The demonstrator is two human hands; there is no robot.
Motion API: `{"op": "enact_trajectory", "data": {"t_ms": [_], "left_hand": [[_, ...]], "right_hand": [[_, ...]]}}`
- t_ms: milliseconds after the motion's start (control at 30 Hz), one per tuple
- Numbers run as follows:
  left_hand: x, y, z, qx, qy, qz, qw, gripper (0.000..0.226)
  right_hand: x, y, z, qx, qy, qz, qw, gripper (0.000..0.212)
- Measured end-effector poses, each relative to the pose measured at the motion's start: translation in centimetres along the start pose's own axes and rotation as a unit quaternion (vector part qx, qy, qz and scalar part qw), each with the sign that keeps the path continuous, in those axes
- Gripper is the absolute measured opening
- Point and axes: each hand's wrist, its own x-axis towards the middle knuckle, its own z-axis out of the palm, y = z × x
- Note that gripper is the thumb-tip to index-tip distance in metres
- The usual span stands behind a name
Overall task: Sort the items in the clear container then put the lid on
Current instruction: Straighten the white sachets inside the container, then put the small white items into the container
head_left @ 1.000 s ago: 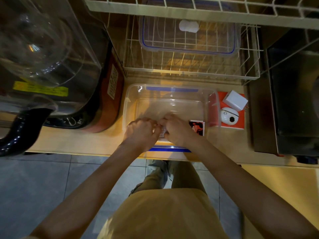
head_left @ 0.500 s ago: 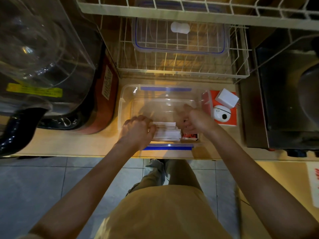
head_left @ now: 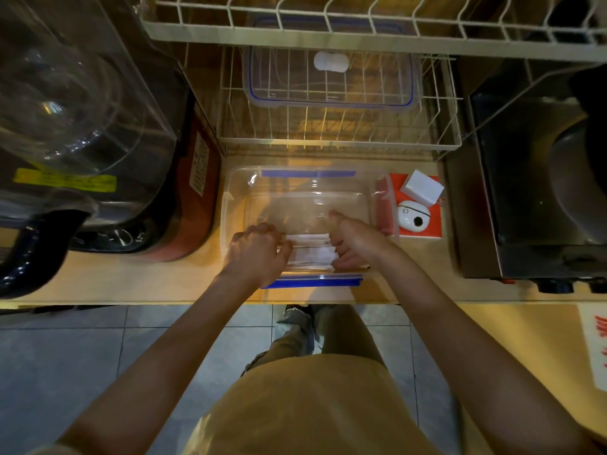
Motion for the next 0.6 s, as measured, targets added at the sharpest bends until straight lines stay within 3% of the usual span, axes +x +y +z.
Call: {"op": "enact_trajectory", "data": {"t_ms": [267, 400, 600], "left_hand": [[0.2, -0.3, 0.1, -0.001, -0.008, 0.015, 1.0, 0.041], [0.1, -0.2, 0.1, 0.01, -0.013, 0.013, 1.0, 0.042], [0.0, 0.5, -0.8, 0.044, -0.016, 0.032, 0.998, 0.036]], "right_hand": [[0.1, 0.3, 0.7, -0.075, 0.027, -0.037, 0.996, 0.064], [-0.9, 0.4, 0.1, -0.168, 0.027, -0.105, 0.98, 0.05], [-3.2, 1.3, -1.6, -0.194, 0.007, -0.193, 0.962, 0.034]]}}
